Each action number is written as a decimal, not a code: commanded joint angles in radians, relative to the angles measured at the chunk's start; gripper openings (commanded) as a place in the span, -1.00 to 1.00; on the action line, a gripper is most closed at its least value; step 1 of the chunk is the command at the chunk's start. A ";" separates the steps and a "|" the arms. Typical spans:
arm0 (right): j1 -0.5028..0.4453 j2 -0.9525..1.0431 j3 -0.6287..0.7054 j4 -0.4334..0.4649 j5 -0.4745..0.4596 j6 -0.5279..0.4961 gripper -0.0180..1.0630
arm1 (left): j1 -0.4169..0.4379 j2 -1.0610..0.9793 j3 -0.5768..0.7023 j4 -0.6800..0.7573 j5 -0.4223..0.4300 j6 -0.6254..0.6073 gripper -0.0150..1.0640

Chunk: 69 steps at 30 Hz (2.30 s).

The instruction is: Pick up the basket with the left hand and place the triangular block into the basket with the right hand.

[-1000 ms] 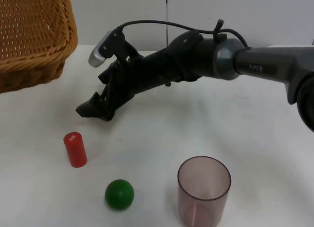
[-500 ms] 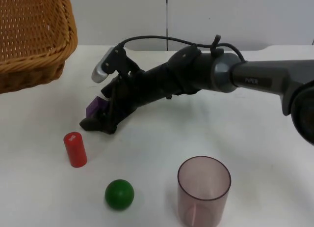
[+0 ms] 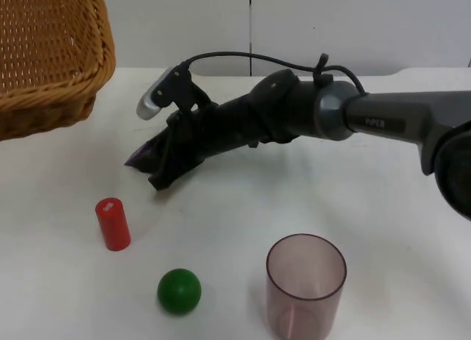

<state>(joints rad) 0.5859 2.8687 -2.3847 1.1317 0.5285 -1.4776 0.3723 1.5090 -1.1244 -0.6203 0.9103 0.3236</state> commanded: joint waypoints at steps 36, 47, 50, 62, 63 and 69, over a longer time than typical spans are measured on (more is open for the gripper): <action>0.016 -0.576 0.247 -0.976 0.098 1.201 -0.97 | -0.056 -0.012 0.004 -0.004 0.056 -0.041 -0.98; -0.020 -1.100 0.793 -0.980 -0.056 1.248 -0.97 | -0.218 -0.003 0.004 0.002 0.028 -0.078 -0.98; -0.053 -1.201 0.866 -0.977 -0.049 1.257 -0.97 | -0.257 0.010 0.004 0.003 0.026 -0.090 -0.98; -0.228 -1.621 1.087 -1.078 0.084 1.362 -0.97 | -0.553 0.152 0.002 -0.103 -0.093 -0.125 -0.98; -0.240 -1.643 1.098 -1.078 0.104 1.362 -0.97 | -0.575 0.170 0.000 -0.126 -0.104 -0.125 -0.98; -0.266 -1.718 1.144 -1.085 0.157 1.362 -0.97 | -0.669 0.259 -0.065 -0.150 -0.100 -0.125 -0.98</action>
<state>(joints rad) 0.3254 1.1599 -1.2459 0.0517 0.6687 -0.1190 -0.2766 1.7589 -1.1641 -0.7209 0.8175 0.2059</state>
